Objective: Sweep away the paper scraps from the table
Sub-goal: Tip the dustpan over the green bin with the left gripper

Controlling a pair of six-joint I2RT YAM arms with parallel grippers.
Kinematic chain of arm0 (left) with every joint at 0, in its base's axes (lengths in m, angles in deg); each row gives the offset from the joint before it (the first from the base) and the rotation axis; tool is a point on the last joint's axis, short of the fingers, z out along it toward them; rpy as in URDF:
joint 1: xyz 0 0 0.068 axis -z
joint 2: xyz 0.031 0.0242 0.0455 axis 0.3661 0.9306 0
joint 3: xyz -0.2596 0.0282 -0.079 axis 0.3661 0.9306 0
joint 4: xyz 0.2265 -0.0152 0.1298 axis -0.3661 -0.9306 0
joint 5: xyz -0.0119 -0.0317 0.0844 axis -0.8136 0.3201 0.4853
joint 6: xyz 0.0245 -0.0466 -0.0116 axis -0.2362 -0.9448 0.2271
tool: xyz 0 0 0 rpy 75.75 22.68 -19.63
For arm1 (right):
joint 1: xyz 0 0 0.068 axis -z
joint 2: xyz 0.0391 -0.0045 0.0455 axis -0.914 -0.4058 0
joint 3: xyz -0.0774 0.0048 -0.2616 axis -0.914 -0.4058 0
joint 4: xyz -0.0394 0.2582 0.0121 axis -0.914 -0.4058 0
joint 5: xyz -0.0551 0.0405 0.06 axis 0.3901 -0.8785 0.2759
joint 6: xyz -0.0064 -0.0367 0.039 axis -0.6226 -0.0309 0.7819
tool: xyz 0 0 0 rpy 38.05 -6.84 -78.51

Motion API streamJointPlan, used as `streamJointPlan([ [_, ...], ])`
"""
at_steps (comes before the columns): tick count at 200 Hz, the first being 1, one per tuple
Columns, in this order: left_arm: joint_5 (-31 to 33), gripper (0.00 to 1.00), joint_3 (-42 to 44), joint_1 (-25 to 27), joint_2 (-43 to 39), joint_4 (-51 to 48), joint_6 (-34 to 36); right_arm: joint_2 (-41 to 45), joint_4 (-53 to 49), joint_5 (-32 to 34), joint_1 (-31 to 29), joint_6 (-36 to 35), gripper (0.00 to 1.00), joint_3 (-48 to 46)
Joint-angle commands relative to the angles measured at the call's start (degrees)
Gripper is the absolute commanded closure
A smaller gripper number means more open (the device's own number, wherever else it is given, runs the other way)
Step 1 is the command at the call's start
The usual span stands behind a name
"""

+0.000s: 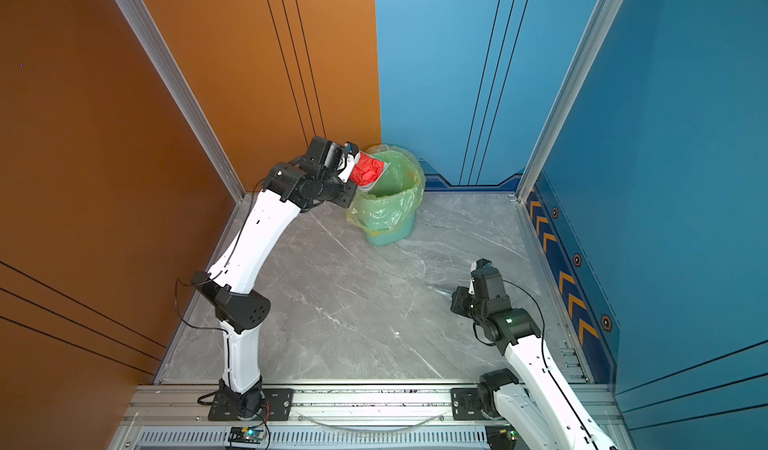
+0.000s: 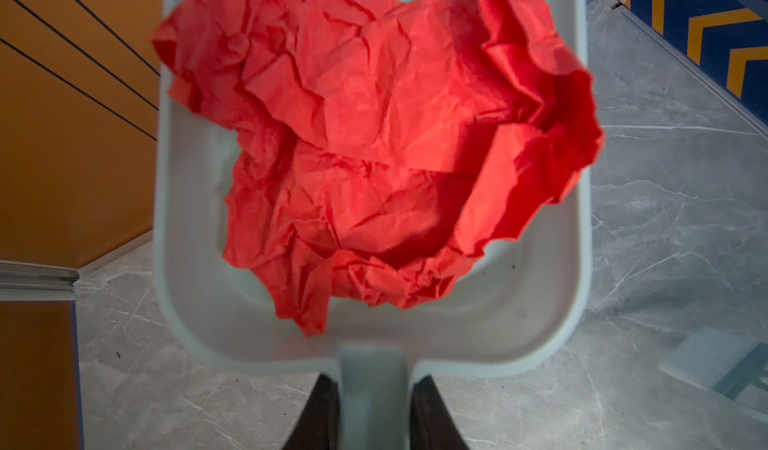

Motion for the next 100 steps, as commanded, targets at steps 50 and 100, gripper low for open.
streamJointPlan([
  [50, 6.58, 1.00, -7.97, -1.03, 7.40, -0.62, 2.62, 0.87, 0.95, -0.46, 0.37, 1.64, 1.00, -1.32],
  [100, 13.52, 1.00, -9.81, -0.59, 9.11, -0.56, 5.81, -0.05, 1.95, -0.75, 0.45, 1.99, 1.00, -1.23],
])
